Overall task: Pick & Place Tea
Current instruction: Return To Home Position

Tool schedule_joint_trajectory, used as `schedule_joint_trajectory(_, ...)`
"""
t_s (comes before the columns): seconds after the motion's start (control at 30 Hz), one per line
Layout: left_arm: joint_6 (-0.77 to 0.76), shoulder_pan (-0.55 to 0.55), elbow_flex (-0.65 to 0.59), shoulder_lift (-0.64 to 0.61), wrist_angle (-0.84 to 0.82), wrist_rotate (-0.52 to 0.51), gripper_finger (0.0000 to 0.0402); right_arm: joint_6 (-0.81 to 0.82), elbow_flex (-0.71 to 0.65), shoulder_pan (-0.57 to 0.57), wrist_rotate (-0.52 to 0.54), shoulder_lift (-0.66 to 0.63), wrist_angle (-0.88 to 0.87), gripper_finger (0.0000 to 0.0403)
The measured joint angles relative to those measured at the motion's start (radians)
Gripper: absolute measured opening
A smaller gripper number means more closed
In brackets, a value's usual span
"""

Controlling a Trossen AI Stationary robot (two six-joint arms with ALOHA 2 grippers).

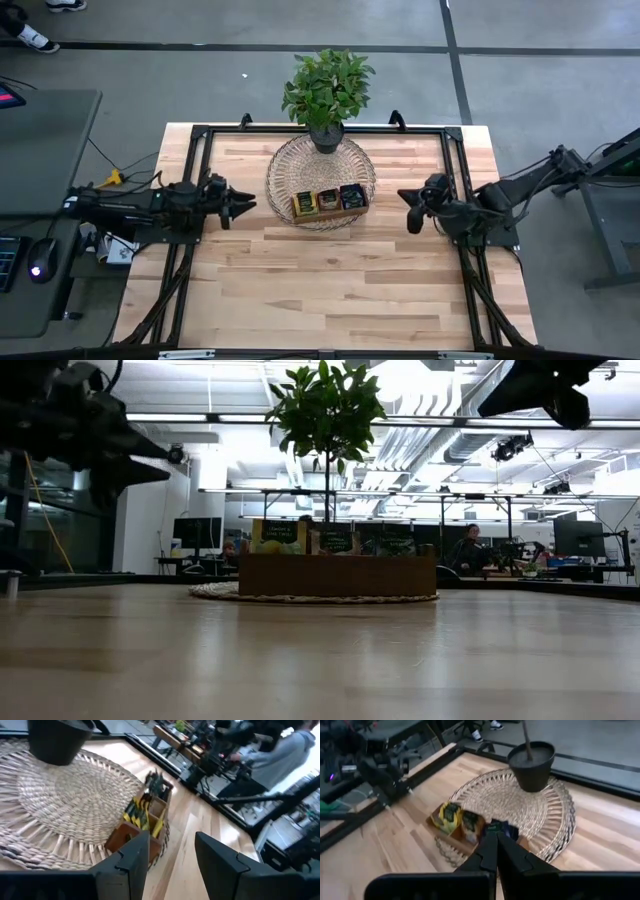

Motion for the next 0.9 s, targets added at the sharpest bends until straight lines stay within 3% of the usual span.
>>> schedule_joint_trajectory(0.13, 0.011, 0.000, -0.050, -0.041, 0.004, 0.015, 0.0156, -0.016, 0.000, -0.020, 0.028, -0.030, 0.005, 0.0000)
schedule_joint_trajectory(0.23, 0.003, 0.000, -0.067, -0.054, 0.024, 0.020, 0.0156, -0.020, -0.070, -0.023, 0.071, -0.070, 0.106, 0.0000)
schedule_joint_trajectory(0.43, 0.040, 0.000, -0.071, -0.054, 0.043, 0.013, 0.0156, -0.070, -0.419, -0.038, 0.053, -0.191, 0.646, 0.0000)
schedule_joint_trajectory(0.57, 0.041, 0.000, -0.071, -0.053, 0.039, 0.010, 0.0156, -0.180, -0.589, -0.111, 0.033, -0.214, 1.001, 0.0000)
schedule_joint_trajectory(0.7, 0.040, 0.000, -0.071, -0.053, 0.041, -0.001, 0.0156, -0.265, -0.682, -0.247, -0.088, -0.214, 1.216, 0.0000)
schedule_joint_trajectory(0.9, 0.038, 0.000, -0.071, -0.053, 0.042, -0.025, 0.0156, -0.281, -0.706, -0.456, -0.441, -0.214, 1.238, 0.0000)
